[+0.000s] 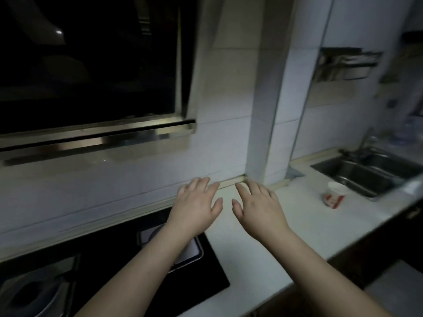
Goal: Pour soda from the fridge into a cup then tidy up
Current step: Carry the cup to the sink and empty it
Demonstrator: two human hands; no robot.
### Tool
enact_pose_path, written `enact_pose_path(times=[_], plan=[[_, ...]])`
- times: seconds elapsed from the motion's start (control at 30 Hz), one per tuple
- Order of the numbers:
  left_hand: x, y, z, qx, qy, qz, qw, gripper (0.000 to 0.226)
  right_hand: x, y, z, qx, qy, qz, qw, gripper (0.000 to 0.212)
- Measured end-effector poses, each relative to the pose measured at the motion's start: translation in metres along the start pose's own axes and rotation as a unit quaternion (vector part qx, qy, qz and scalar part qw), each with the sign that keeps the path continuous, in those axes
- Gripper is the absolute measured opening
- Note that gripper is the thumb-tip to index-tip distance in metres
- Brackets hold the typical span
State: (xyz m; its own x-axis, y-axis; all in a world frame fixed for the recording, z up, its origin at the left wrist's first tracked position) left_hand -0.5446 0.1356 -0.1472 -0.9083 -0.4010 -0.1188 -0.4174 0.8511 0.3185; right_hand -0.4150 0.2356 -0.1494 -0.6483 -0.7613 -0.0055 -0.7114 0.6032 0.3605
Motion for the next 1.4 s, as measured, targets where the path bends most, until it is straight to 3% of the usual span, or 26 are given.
enact_pose_path(times=[0.2,0.27,0.6,0.9,1.03,1.4], plan=[[-0.054,0.047,0.033,0.024,-0.011,0.121,0.992,0.067,-0.062,-0.015,0.006,0.023,-0.045,0.069,0.996,0.049],[-0.073,0.059,0.045,0.040,-0.016,0.150,0.988,0.059,-0.086,-0.023,0.006,0.038,-0.053,0.093,0.994,0.050],[-0.212,0.107,0.095,0.078,-0.047,0.275,0.957,0.052,-0.210,-0.062,0.015,0.016,-0.098,0.227,0.969,0.049],[-0.342,0.155,0.140,0.102,-0.050,0.309,0.944,0.056,-0.342,-0.080,0.029,0.022,-0.099,0.248,0.963,0.053],[-0.388,0.170,0.160,0.098,-0.045,0.310,0.945,0.076,-0.399,-0.079,0.030,0.019,-0.100,0.251,0.963,0.051],[-0.439,0.225,0.211,0.109,-0.044,0.276,0.954,0.079,-0.486,-0.053,0.068,0.032,-0.063,0.243,0.968,0.054]])
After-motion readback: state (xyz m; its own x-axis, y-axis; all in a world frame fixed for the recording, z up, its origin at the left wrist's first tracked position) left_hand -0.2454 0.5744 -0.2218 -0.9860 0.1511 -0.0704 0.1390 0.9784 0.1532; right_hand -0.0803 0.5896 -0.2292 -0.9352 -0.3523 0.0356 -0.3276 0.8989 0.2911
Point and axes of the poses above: each hand's wrist, its own y-axis towards the middle knuckle, its own z-axis out of the palm, x = y × z, the point moved 1 cm from there along y, towards the middle knuckle, and after that the axes turned 4 degrees about -y, right-handed, at the moved point
